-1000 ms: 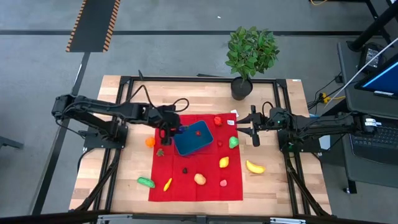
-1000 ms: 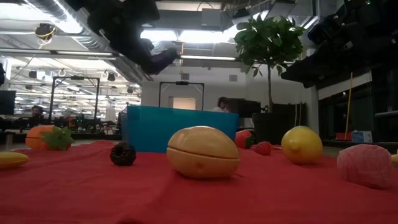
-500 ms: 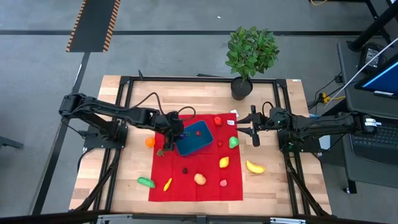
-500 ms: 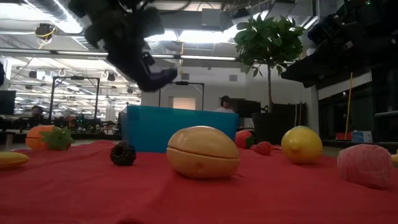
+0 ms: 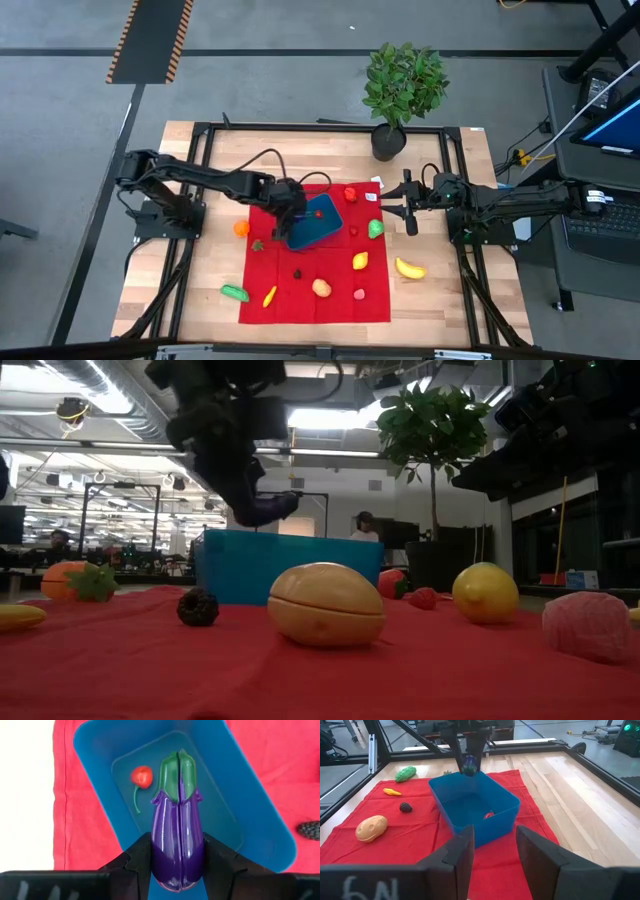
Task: Pick and placing Produce into tupperware
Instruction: Put the eggplant into the blue bin
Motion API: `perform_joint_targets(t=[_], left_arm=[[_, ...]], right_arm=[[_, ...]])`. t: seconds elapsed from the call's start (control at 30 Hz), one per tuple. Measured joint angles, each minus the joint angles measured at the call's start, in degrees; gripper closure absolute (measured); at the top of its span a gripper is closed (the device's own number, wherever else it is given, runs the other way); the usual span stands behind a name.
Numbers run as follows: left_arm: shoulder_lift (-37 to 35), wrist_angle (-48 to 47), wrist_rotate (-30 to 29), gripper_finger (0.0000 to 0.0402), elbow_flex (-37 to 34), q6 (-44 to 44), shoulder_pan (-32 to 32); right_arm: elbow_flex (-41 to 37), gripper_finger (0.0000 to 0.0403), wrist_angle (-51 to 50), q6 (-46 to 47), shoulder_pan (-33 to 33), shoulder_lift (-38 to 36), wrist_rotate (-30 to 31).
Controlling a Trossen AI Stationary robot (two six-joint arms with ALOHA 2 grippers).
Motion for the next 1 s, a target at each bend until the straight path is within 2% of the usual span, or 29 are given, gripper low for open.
perform_joint_targets(t=[0.23,0.8,1.0], left_arm=[[3.7,-4.9,-0.4,0.0275,3.2,-0.2,-0.1],[4.9,-6.0,-1.5,0.0277,3.2,-3.3,-2.7],[7.5,-5.9,-1.8,0.0277,3.2,-4.4,-3.0]], right_arm=[[0.0,0.0254,-0.7,0.0,0.0,0.0,0.0],[0.0,0.0254,-1.2,-0.1,0.0,0.0,0.0],[0.0,0.0254,-1.2,-0.1,0.0,0.0,0.0]])
